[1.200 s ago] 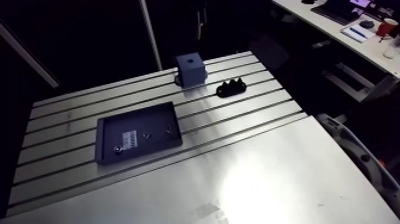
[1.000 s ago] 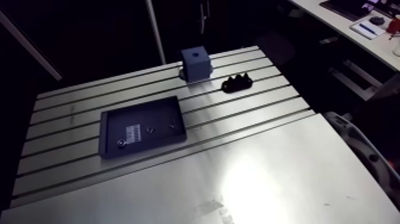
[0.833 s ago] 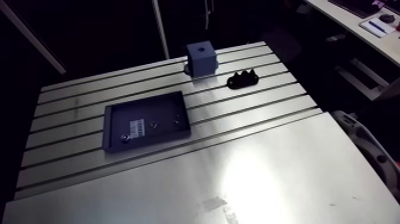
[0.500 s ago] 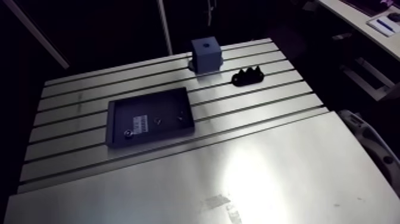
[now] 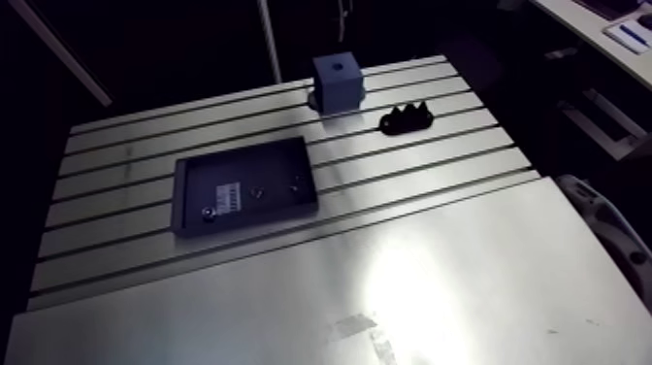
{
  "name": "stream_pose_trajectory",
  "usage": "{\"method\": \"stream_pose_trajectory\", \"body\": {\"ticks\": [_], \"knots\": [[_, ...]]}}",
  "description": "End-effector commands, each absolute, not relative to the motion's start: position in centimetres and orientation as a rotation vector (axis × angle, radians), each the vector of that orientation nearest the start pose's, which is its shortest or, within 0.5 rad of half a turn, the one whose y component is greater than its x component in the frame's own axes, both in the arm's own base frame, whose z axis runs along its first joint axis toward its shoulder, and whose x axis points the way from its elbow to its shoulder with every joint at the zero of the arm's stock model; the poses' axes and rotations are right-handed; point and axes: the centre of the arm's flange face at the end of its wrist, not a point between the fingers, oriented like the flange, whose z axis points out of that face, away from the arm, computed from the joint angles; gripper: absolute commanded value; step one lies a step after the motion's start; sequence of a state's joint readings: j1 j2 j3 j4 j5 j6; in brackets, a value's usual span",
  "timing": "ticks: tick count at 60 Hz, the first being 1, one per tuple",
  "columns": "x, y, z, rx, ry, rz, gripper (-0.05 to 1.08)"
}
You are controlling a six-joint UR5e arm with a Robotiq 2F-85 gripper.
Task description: Pick up the M10 bolt and insert it into the hex recess until seated.
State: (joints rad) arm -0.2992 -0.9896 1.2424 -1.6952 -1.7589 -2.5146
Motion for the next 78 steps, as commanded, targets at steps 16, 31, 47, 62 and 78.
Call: {"method": "stream_pose_trajectory", "body": {"ticks": [16,31,47,62,78], "knots": [[-70.8,9.7,29.2,-0.936,2.755,0.097,0.78],[-70.8,9.7,28.5,-0.930,2.750,0.088,0.78],[-70.9,9.7,27.9,-0.928,2.746,0.080,0.78],[-71.3,9.8,27.6,-0.937,2.764,0.093,0.78],[-71.4,9.8,27.1,-0.938,2.759,0.085,0.78]]}}
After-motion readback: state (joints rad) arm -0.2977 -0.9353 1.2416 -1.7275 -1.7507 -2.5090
